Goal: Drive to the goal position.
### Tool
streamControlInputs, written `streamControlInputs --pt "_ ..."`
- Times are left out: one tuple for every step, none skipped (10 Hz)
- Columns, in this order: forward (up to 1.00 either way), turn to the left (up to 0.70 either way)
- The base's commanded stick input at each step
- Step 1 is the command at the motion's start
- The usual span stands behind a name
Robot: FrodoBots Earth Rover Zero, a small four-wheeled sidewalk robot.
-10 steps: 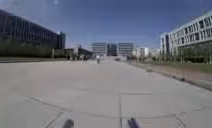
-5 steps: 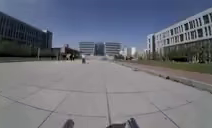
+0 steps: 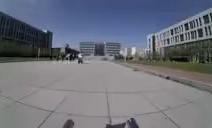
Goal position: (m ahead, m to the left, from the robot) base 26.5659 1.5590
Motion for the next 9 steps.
streamControlInputs --pt "0.0 1.0" --pt "0.0 1.0" --pt "0.0 1.0" --pt "0.0 1.0" --pt "0.0 0.99" --pt "0.0 0.09" --pt "0.0 0.01" --pt "0.0 0.0" --pt "0.0 0.0"
